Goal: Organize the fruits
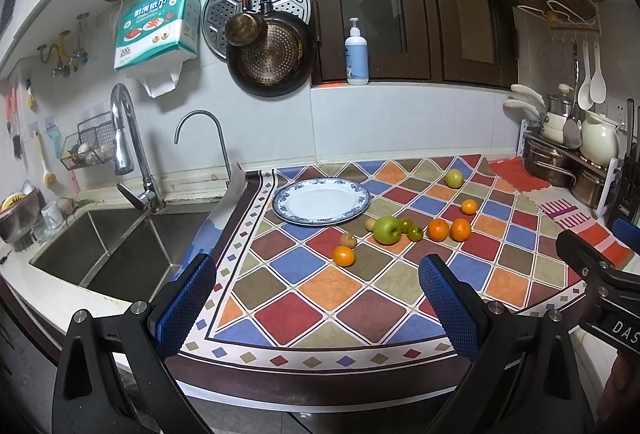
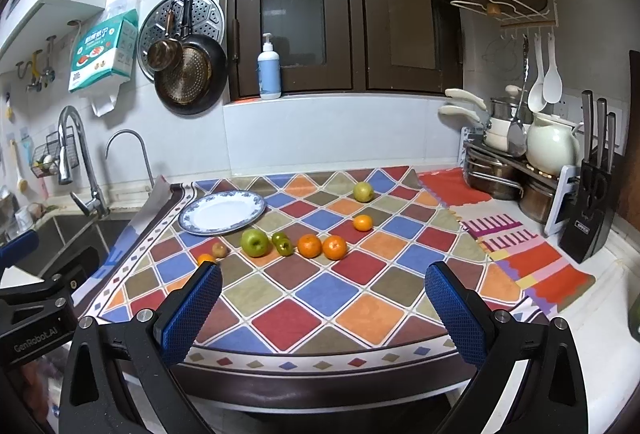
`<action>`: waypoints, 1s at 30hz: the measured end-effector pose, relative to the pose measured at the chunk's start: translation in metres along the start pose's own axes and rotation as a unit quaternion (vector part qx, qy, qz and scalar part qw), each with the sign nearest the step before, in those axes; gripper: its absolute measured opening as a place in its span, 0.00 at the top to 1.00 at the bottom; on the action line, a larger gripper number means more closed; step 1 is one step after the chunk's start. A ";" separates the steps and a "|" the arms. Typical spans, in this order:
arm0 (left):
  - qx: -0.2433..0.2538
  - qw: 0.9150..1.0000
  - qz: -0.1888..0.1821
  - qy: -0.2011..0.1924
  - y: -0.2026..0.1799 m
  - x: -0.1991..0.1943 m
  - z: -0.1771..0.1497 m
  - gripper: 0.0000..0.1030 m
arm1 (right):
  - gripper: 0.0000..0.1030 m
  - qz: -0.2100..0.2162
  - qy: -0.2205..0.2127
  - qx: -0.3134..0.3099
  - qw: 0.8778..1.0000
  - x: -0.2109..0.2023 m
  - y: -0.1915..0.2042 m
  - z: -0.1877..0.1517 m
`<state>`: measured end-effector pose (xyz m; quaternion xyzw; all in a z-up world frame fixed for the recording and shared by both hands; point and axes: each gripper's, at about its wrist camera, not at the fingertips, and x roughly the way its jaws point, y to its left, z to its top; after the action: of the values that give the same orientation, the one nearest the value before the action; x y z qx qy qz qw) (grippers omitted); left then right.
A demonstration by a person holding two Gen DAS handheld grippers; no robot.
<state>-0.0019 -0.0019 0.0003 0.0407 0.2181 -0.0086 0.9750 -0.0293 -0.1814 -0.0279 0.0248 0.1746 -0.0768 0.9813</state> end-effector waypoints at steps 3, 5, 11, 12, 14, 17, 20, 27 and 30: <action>0.000 1.000 -0.004 0.003 0.001 0.010 -0.001 0.00 | 0.01 0.005 0.003 -0.004 1.000 0.004 0.004 0.000; 0.004 1.000 -0.003 0.004 0.002 0.015 -0.002 0.00 | 0.01 0.011 0.004 -0.006 1.000 0.007 0.005 -0.001; 0.014 1.000 -0.002 0.014 0.006 0.035 -0.006 0.00 | 0.01 0.033 0.016 -0.017 0.999 0.026 0.012 -0.002; 0.013 1.000 -0.003 0.017 0.007 0.039 -0.006 0.02 | 0.01 0.038 0.019 -0.019 0.999 0.031 0.013 -0.002; 0.011 1.000 -0.008 0.027 0.010 0.049 -0.007 0.04 | 0.01 0.048 0.025 -0.023 0.998 0.041 0.019 -0.002; 0.017 0.999 -0.010 0.036 0.013 0.066 -0.008 0.07 | 0.01 0.063 0.032 -0.030 0.997 0.058 0.027 0.000; 0.018 0.998 -0.021 0.052 0.016 0.085 -0.008 0.09 | 0.03 0.076 0.038 -0.042 0.995 0.080 0.038 0.003; 0.048 0.996 -0.042 0.061 0.022 0.132 -0.004 0.17 | 0.10 0.091 0.063 -0.076 0.991 0.126 0.063 0.008; 0.062 0.994 -0.058 0.064 0.025 0.151 -0.002 0.18 | 0.12 0.091 0.077 -0.092 0.989 0.146 0.073 0.010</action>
<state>0.1349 0.0232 -0.0645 0.0888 0.2812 -0.0759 0.9525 0.1209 -0.1303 -0.0675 -0.0437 0.2532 0.0311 0.9659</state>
